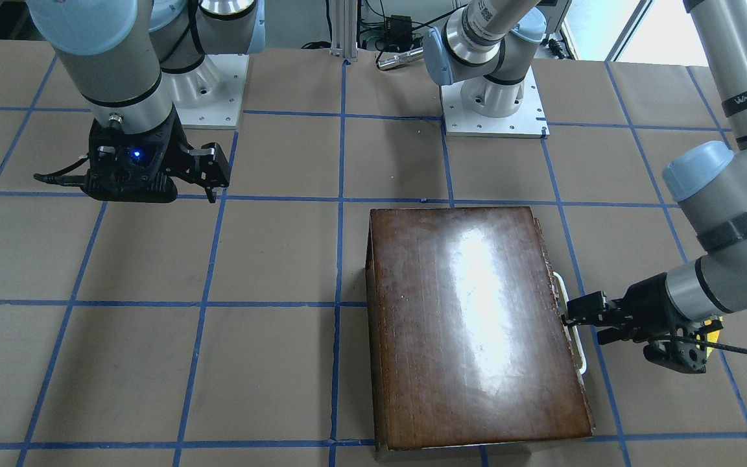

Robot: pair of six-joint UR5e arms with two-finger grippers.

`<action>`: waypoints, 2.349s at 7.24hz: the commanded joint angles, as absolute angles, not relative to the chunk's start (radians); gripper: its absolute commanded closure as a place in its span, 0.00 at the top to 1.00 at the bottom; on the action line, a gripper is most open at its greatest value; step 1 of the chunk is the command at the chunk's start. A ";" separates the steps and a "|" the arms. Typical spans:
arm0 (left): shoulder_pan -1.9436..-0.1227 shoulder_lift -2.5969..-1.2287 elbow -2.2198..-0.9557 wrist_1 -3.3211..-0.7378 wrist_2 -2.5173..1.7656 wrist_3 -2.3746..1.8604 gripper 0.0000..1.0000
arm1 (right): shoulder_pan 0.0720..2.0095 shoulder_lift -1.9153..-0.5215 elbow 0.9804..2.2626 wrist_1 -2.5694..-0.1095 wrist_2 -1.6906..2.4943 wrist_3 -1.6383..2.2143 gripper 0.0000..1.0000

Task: Open drawer and put corn inside
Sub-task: 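Grip the white handle with the left gripper and pull the drawer open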

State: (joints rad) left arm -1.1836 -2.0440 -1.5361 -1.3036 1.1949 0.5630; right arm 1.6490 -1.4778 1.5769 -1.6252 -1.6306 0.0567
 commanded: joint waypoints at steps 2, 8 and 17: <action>-1.143 -2.056 -1.523 -1.310 1.195 0.591 1.00 | 1.649 -1.477 1.577 -1.626 -1.631 0.057 1.00; -1.094 -2.054 -1.520 -1.305 1.212 0.637 1.00 | 1.649 -1.477 1.577 -1.626 -1.631 0.057 1.00; -1.049 -2.057 -1.463 -1.339 1.292 0.779 1.00 | 1.649 -1.477 1.577 -1.626 -1.631 0.057 1.00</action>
